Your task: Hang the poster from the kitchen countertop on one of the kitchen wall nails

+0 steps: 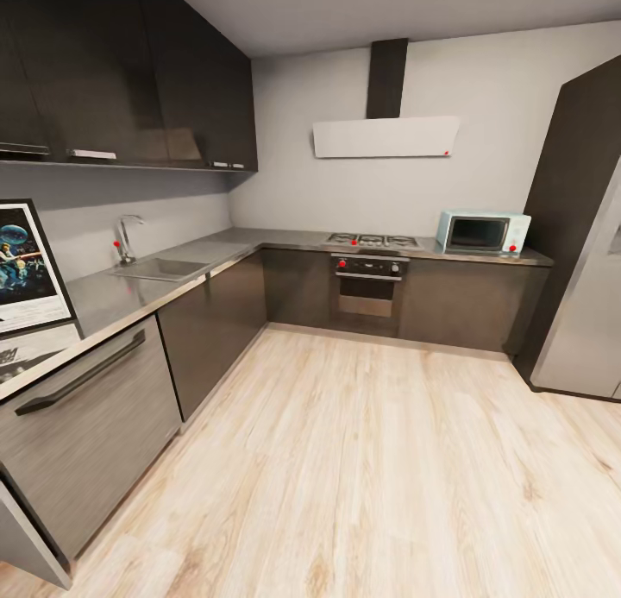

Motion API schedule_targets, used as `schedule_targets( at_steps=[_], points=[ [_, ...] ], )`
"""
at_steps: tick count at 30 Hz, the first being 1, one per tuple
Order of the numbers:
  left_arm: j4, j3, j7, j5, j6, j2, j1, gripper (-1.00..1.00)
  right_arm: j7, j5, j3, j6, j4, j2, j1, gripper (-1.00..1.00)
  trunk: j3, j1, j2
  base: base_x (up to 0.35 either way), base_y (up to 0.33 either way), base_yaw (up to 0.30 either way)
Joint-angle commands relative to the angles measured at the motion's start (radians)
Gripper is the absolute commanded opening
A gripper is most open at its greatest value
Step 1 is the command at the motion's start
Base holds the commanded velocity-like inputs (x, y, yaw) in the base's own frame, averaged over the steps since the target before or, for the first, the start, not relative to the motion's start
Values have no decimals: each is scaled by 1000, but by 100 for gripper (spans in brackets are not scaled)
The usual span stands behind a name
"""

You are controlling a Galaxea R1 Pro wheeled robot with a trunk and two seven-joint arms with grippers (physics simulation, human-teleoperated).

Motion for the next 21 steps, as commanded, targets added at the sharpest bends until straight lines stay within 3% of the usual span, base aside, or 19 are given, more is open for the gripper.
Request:
schedule_targets(
  at_steps=[1, 5, 10, 11, 15, 17, 18, 19, 21],
  points=[
    [-8, -1, 1, 0, 0, 0, 1, 100, 0, 1, 0, 2, 1, -6, -6, 100, -1, 0, 0, 0, 0, 0],
    [-30, -2, 4, -3, 0, 2, 6, 100, 0, 3, -1, -13, -21, -28, -29, 100, -1, 0, 0, 0, 0, 0],
    [-58, -2, 7, -4, 0, 26, 9, 100, 0, 3, -3, -41, -50, -44, -58, 100, -1, 0, 0, 0, 0, 0],
    [-675, -1, 7, -4, -1, 43, 9, 100, 0, 3, -3, -66, -443, -45, -69, 100, -1, 0, 0, 0, 0, 0],
    [-719, 4, 7, -4, -34, 56, 9, 100, 0, 4, -2, -145, -469, -46, -69, 100, -1, 0, 0, 0, 0, 0],
    [-674, 6, 8, -3, -118, 58, 9, 100, 0, 4, -1, -169, -471, -46, -65, 100, -1, 0, 0, 0, 0, 0],
    [-667, 8, 9, -2, -130, 59, 9, 100, 0, 4, -1, -172, -471, -46, -64, 100, -1, 0, 0, 0, 0, 0],
    [-663, 45, 8, -2, -141, 59, 9, 100, 0, 3, -1, -177, -471, -46, -63, 100, -1, 0, 0, 0, 0, 118],
    [-662, 71, 7, -2, -143, 59, 9, 100, -1, 2, -1, -179, -471, -46, -63, 100, -1, 0, 0, 0, 0, 166]
  ],
)
